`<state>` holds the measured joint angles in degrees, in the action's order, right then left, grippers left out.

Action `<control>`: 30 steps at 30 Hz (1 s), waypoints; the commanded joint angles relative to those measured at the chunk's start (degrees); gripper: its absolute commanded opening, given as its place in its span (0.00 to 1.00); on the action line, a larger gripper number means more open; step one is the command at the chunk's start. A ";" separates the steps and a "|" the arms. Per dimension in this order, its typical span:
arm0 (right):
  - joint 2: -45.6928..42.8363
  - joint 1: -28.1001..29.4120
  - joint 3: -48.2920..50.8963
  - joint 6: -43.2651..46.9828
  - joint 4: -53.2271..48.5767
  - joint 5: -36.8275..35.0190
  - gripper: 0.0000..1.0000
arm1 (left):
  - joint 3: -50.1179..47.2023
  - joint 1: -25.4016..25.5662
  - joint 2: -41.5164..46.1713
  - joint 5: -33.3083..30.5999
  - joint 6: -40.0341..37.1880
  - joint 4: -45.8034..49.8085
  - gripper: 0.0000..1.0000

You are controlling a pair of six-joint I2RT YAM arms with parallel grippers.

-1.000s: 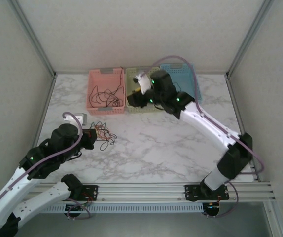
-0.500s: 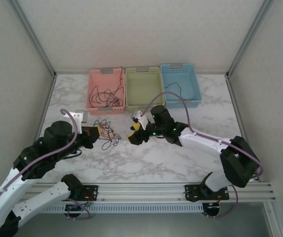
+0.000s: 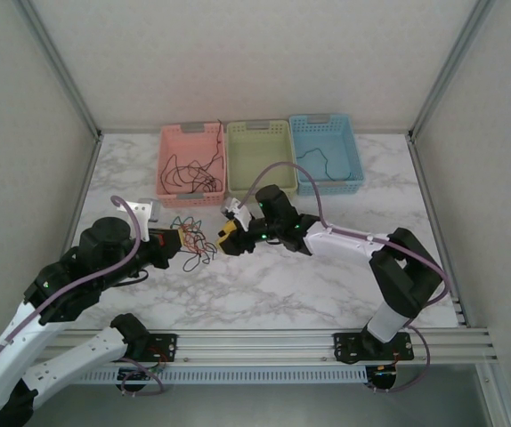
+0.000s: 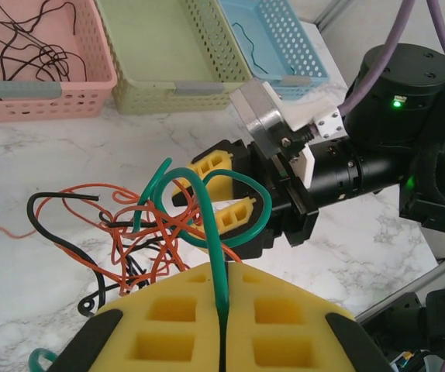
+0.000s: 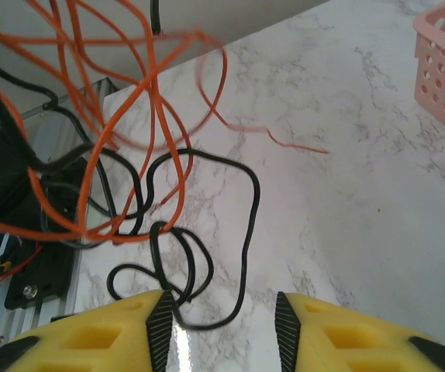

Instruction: Untangle the cables

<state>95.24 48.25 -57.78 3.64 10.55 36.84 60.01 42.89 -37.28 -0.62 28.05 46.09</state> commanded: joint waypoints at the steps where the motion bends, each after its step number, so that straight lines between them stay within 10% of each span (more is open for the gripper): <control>1: 1.59 1.17 -1.90 -0.25 1.11 1.89 0.42 | 1.30 -0.44 0.00 0.80 -0.49 -1.06 0.00; 30: -2.97 1.49 -1.57 -4.23 -3.85 4.18 0.55 | -0.68 -0.45 0.28 -0.21 -0.45 -1.23 0.00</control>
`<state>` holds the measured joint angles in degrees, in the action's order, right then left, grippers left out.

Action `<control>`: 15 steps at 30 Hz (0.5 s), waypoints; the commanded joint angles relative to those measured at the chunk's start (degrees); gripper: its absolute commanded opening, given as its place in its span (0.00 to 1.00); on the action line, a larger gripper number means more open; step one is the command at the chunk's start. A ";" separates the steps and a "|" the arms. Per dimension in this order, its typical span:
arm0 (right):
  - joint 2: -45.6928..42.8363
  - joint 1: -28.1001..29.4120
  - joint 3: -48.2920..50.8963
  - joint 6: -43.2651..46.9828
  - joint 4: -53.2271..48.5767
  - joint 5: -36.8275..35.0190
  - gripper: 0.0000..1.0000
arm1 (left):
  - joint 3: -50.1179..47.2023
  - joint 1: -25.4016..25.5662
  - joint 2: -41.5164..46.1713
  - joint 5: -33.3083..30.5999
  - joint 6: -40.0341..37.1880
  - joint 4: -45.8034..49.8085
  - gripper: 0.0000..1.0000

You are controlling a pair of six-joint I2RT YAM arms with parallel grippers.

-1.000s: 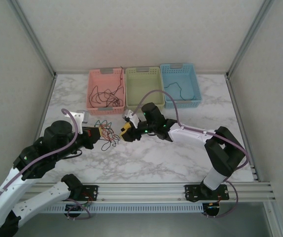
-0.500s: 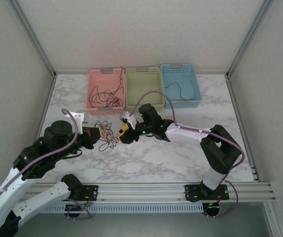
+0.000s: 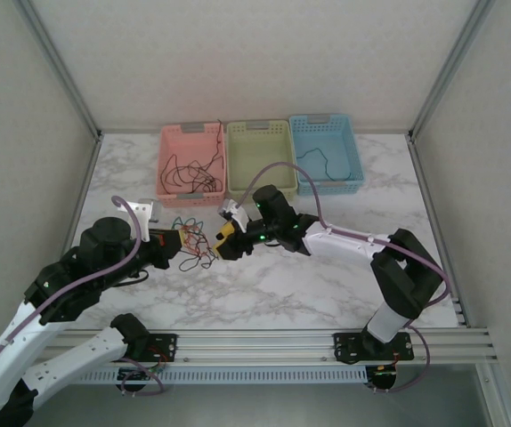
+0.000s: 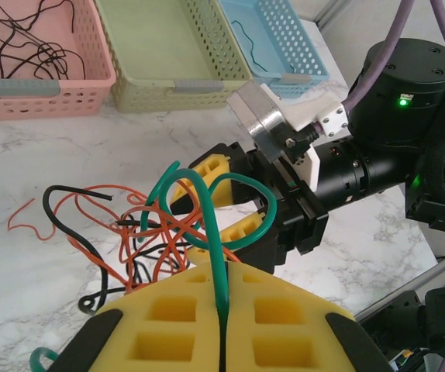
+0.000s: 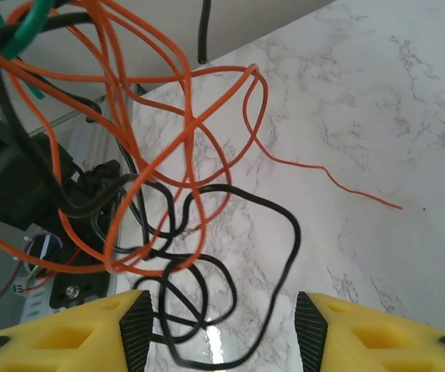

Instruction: Untangle the cables

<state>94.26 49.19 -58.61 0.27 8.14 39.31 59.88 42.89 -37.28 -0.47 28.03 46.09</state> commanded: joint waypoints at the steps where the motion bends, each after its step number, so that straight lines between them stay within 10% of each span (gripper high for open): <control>1: -2.21 0.51 -0.50 -1.20 -1.15 1.83 0.55 | -0.63 -0.44 0.40 -0.33 -0.39 -1.22 0.00; 15: 1.43 0.60 -2.05 -2.21 -1.10 1.64 0.45 | -0.73 -0.45 0.54 -0.07 -0.24 -1.12 0.00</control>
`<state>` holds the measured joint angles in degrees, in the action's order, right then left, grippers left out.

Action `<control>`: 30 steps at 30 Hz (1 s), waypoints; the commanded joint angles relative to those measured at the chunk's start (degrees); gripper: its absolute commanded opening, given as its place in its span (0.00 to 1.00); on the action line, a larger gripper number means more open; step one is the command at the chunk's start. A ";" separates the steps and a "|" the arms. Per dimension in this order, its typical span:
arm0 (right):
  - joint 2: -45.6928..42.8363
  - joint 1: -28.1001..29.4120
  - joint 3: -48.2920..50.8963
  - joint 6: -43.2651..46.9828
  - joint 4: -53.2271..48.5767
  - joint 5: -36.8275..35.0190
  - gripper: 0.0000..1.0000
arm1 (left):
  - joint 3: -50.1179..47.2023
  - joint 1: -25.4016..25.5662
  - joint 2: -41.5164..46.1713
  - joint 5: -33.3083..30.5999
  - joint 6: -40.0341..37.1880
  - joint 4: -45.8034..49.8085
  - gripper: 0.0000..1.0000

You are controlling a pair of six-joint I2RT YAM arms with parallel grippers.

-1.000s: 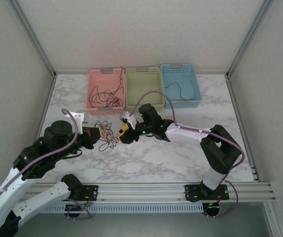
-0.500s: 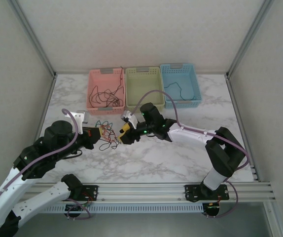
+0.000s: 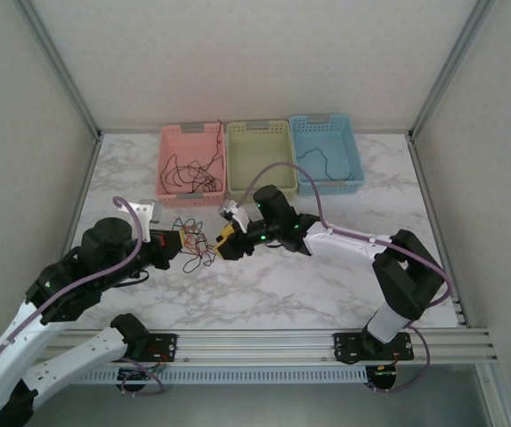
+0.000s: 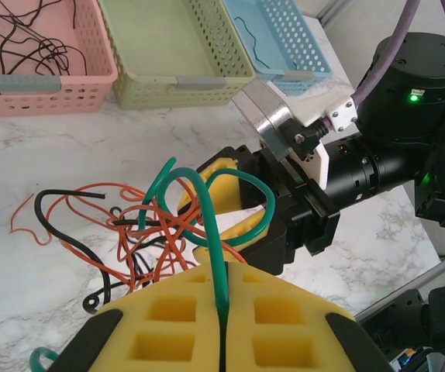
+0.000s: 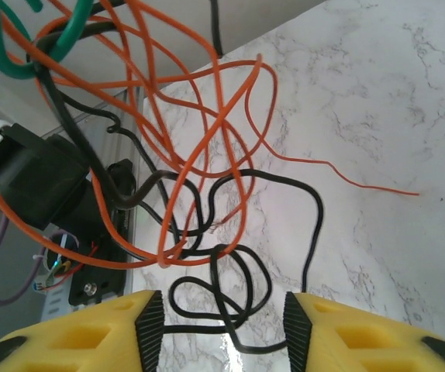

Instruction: Untangle the cables

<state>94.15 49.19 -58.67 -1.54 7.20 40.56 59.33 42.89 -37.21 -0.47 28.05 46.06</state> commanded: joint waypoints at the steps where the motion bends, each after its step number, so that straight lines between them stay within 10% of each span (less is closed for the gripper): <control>1: 1.90 0.60 -2.28 -0.44 -0.26 0.36 0.44 | -0.18 -0.44 0.49 -0.07 -0.25 -1.08 0.00; 11: 5.10 1.06 -2.94 0.75 -1.04 -2.14 0.36 | -0.09 -0.44 0.50 0.01 -0.26 -1.04 0.00; 18: 3.32 1.10 -2.08 2.38 -1.11 -5.22 0.00 | 0.54 -0.44 0.63 -1.55 -0.31 -0.38 0.00; 30: -3.64 -8.02 5.52 -2.81 2.26 -9.69 0.00 | 2.69 -0.44 3.29 -16.32 1.03 7.34 0.00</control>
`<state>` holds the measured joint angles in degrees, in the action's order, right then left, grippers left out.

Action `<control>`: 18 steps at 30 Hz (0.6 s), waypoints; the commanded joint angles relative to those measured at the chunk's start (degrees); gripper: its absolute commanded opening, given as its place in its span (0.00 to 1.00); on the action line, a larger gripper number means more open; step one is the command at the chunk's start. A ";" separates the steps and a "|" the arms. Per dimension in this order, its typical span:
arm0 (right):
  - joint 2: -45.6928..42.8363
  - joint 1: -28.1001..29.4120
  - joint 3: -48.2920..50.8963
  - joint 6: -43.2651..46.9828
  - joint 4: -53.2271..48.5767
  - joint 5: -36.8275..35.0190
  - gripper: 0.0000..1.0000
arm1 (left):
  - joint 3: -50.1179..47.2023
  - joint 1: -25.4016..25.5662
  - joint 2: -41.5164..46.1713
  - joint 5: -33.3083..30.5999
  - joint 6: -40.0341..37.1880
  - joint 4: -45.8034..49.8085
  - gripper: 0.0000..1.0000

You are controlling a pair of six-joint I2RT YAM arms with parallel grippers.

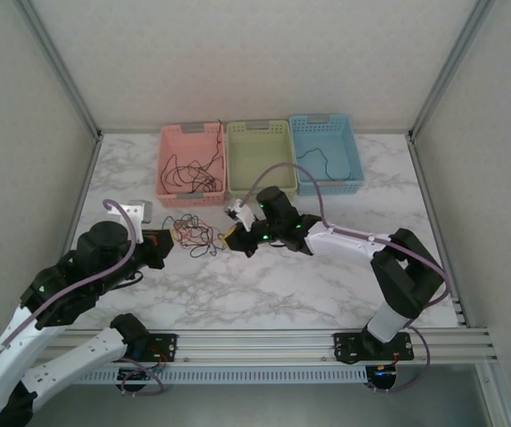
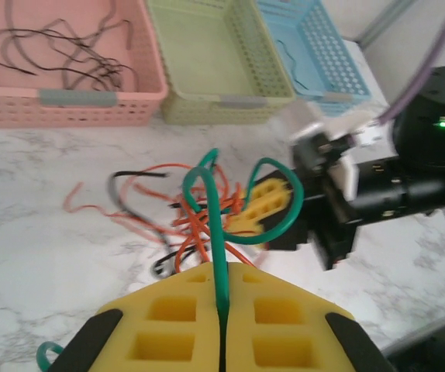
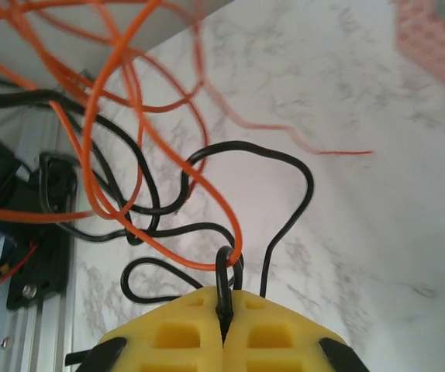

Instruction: Untangle the cables

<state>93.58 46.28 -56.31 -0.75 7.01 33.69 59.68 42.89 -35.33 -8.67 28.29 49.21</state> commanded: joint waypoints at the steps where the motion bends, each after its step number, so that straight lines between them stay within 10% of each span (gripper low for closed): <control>1: -3.82 -7.25 4.64 -5.49 3.98 -3.14 0.00 | 2.69 -0.44 1.85 -10.08 0.96 5.21 0.00; 8: -8.67 -23.53 15.32 -19.70 11.97 -7.70 0.00 | 4.63 -0.44 5.74 -18.90 1.00 10.69 0.00; 18: -10.93 -32.66 17.60 -24.87 4.09 -21.59 0.00 | 6.85 -0.49 7.61 -24.38 0.59 14.29 0.00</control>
<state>83.42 16.38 -39.99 -22.57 15.59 21.87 63.18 42.89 -29.43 -26.55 28.69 60.95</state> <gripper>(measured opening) 0.054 0.067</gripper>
